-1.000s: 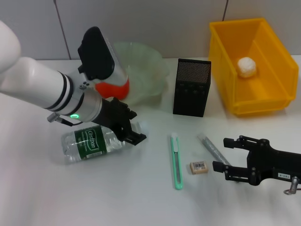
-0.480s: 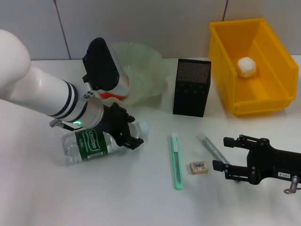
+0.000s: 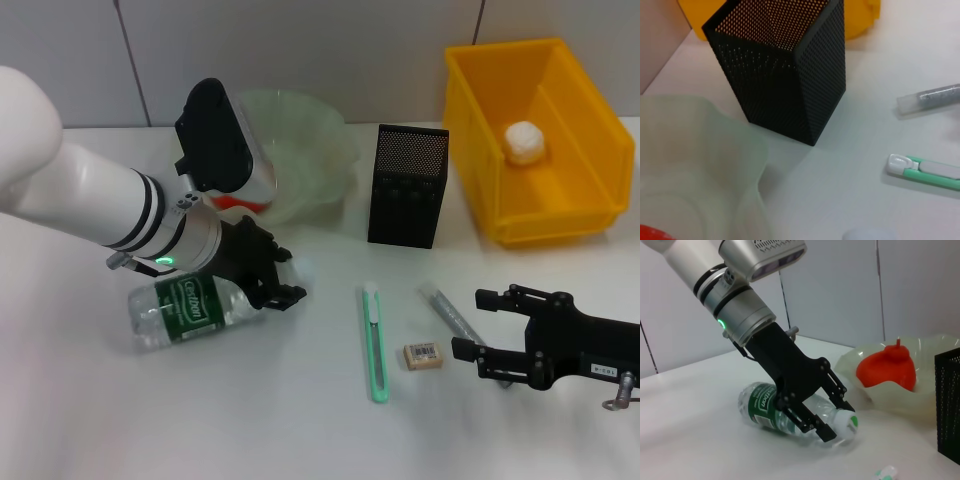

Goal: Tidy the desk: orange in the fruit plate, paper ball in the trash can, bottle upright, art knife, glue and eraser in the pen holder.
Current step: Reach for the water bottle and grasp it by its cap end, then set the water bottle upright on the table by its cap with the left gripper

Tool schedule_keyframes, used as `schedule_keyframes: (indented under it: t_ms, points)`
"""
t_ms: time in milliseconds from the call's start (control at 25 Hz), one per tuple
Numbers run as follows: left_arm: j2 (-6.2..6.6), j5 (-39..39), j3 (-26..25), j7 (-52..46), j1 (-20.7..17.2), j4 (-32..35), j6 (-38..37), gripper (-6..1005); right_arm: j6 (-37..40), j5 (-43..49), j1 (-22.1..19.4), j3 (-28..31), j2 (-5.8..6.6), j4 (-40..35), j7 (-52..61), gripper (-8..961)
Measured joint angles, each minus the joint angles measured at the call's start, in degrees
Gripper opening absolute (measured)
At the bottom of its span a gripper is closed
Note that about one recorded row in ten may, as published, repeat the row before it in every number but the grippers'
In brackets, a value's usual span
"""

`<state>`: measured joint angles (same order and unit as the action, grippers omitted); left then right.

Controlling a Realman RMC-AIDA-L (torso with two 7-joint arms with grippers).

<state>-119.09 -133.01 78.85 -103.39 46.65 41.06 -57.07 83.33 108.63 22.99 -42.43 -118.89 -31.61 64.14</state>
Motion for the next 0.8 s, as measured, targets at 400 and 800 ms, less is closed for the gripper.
schedule_keyframes:
  t_ms: [400,800]
  points:
    - [0.20,0.1,0.0,-0.3,-0.7,2.8,-2.1,496,0.1,0.0,0.2,1.1,-0.02,0.1,0.0,776]
    - [0.45,0.6,-3.4,-1.4,-3.0,10.3,-10.0,441,0.5,0.0,0.3,2.2,0.00,0.1,0.1,776]
